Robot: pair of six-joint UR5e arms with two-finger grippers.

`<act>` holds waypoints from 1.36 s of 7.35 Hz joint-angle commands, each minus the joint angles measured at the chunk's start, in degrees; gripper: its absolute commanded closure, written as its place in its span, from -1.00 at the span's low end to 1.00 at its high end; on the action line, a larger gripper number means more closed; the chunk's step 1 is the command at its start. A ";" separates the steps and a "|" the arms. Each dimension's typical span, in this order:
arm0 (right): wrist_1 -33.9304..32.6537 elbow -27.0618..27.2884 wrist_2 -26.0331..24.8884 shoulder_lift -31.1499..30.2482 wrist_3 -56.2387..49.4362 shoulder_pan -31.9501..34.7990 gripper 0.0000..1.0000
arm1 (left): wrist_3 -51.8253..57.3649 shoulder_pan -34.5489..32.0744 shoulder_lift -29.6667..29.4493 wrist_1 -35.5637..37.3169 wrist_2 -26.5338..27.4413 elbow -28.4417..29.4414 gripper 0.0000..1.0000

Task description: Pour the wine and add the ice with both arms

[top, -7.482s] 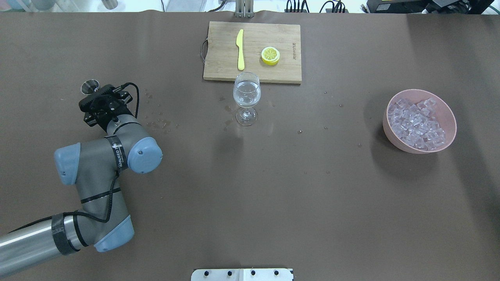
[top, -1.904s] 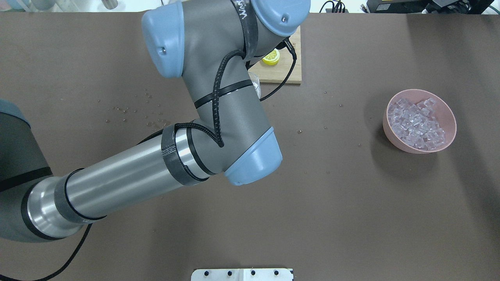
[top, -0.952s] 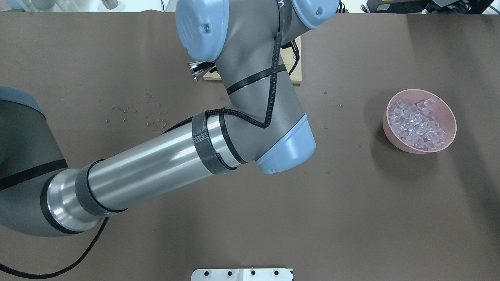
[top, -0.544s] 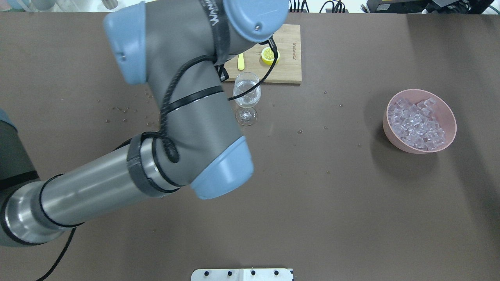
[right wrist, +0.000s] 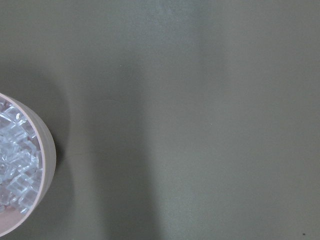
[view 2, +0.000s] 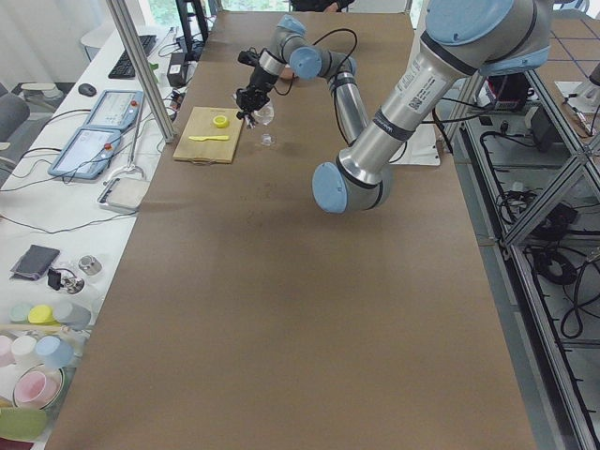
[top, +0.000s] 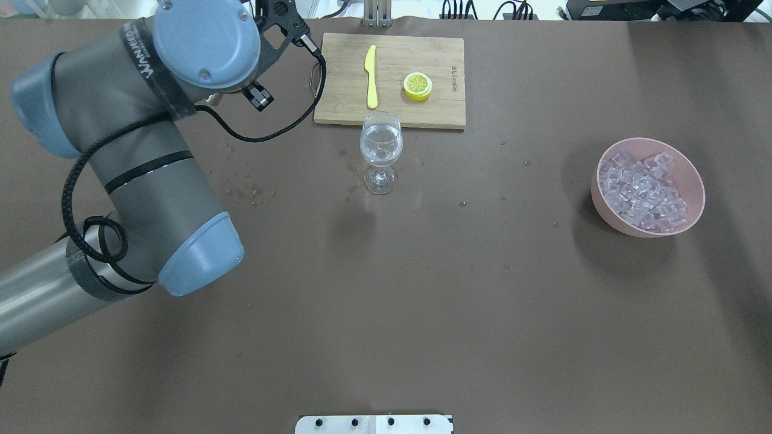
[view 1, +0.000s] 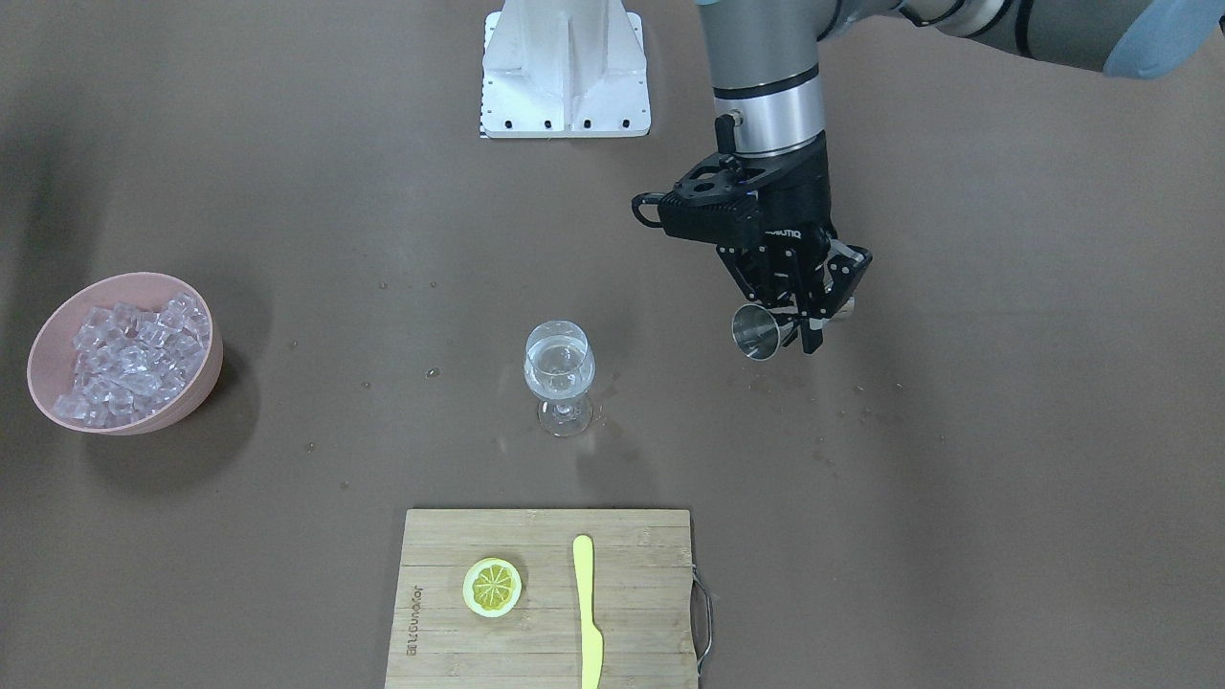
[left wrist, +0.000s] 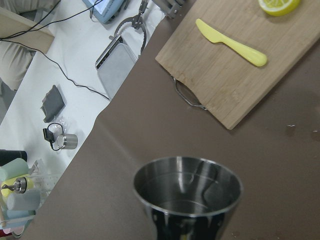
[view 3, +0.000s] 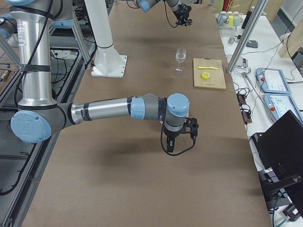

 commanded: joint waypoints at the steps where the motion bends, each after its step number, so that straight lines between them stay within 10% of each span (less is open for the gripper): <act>1: 0.00 0.00 0.00 0.02 0.00 0.00 -1.00 | -4.61 -0.64 14.08 -24.08 4.03 0.27 1.00; 5: 0.00 0.09 0.00 0.02 0.00 0.00 -1.00 | -29.37 -0.55 28.90 -65.44 4.30 10.87 1.00; 7: 0.00 0.35 0.00 0.02 0.00 0.00 -1.00 | -33.30 -0.55 31.22 -90.04 4.56 25.24 1.00; 10: 0.00 0.44 0.00 -0.16 0.09 0.00 -1.00 | -33.57 0.24 31.22 -95.50 10.54 29.71 1.00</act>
